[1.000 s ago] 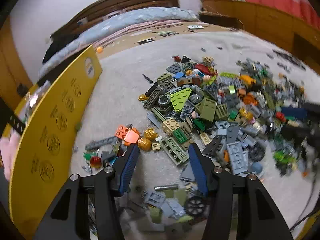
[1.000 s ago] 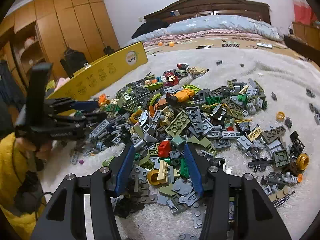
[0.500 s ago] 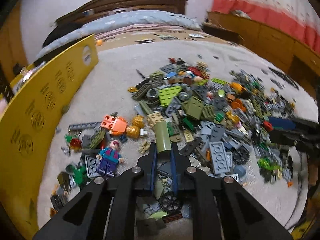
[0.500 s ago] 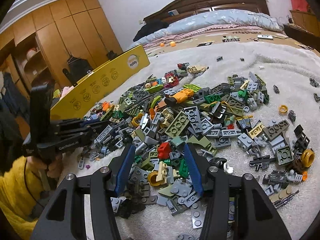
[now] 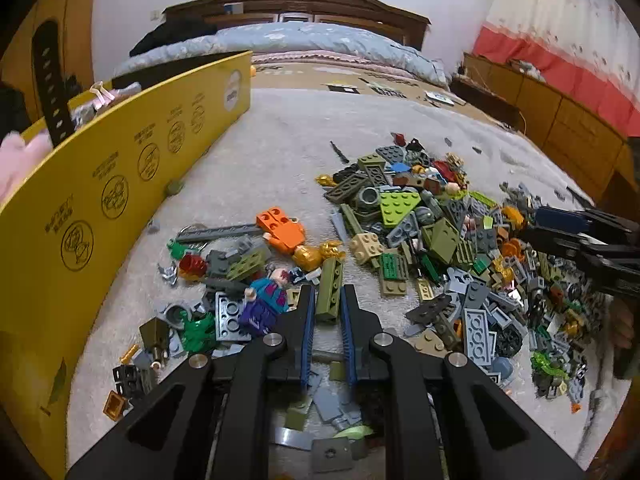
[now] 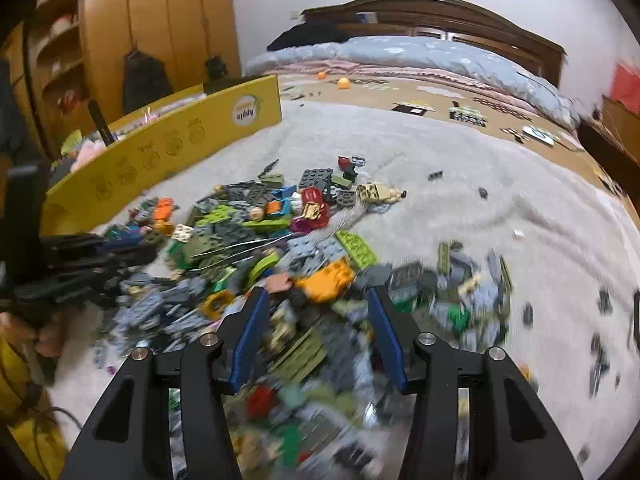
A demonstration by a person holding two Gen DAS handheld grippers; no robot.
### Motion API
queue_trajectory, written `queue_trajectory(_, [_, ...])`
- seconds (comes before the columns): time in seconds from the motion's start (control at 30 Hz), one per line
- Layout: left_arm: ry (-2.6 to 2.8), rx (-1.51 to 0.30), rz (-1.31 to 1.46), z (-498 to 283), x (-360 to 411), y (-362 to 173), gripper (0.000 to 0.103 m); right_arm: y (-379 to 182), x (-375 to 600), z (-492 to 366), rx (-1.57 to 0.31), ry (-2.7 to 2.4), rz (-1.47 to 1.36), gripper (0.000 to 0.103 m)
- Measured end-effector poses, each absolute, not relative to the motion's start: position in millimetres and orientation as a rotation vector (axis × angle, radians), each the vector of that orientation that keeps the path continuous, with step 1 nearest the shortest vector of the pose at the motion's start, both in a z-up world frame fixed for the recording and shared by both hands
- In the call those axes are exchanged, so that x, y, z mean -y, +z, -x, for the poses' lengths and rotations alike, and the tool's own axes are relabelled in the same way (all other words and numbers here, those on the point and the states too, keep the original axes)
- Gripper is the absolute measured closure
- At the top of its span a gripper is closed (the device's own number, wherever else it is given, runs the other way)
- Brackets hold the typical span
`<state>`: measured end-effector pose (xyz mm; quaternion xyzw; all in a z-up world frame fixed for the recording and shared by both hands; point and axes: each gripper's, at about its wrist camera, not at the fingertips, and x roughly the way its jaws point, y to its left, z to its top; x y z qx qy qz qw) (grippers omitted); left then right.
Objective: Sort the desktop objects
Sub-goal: 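Grasp the orange Lego piece with the right gripper while the left gripper grasps an olive green brick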
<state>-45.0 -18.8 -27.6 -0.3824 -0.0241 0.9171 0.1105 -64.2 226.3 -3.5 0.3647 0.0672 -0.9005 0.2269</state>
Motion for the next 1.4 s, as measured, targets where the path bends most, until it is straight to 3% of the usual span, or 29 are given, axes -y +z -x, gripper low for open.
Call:
queue_trajectory(0.27, [2.674,0.125,1.116,45,24,-30,0.09,-19,-232,101,-0.059,-2.342,-1.058,0.051])
queue_trajectory(0.3, [2.674,0.13,1.117,45,24,-30,0.09,-20,-234,101,-0.046,-2.337,-1.054,0.051])
queue_trajectory(0.33, [2.675,0.133,1.118,45,24,-30,0.09,-19,-234,99,-0.039,-2.339,-1.046,0.059])
queue_trajectory(0.47, [2.69,0.132,1.125,44,23,-28,0.09,-18,-239,92,-0.003,-2.343,-1.003,0.059])
queue_trajectory(0.57, [2.708,0.119,1.113,41,19,-23,0.074,-14,-244,87,0.029,-2.343,-0.952,0.059])
queue_trajectory(0.63, [2.741,0.067,1.08,39,16,-18,0.05,-13,-248,86,0.068,-2.334,-0.934,0.059])
queue_trajectory(0.7, [2.78,-0.022,1.047,38,12,-14,0.044,-12,-252,87,0.099,-2.327,-0.933,0.059])
queue_trajectory(0.8, [2.782,-0.086,1.054,43,13,-9,0.044,-12,-258,88,0.152,-2.316,-0.923,0.059])
queue_trajectory(0.9, [2.748,-0.061,1.094,45,17,-11,0.048,-12,-262,89,0.181,-2.307,-0.917,0.059])
queue_trajectory(0.97, [2.737,-0.057,1.109,44,15,-16,0.059,-12,-263,90,0.193,-2.302,-0.916,0.059])
queue_trajectory(1.03, [2.727,-0.06,1.124,45,12,-21,0.08,-12,-263,90,0.199,-2.298,-0.915,0.059])
queue_trajectory(1.1, [2.725,-0.064,1.131,45,10,-23,0.093,-12,-264,90,0.201,-2.296,-0.914,0.059])
queue_trajectory(1.4, [2.713,-0.105,1.157,37,16,-24,0.092,-12,-264,90,0.206,-2.295,-0.911,0.059])
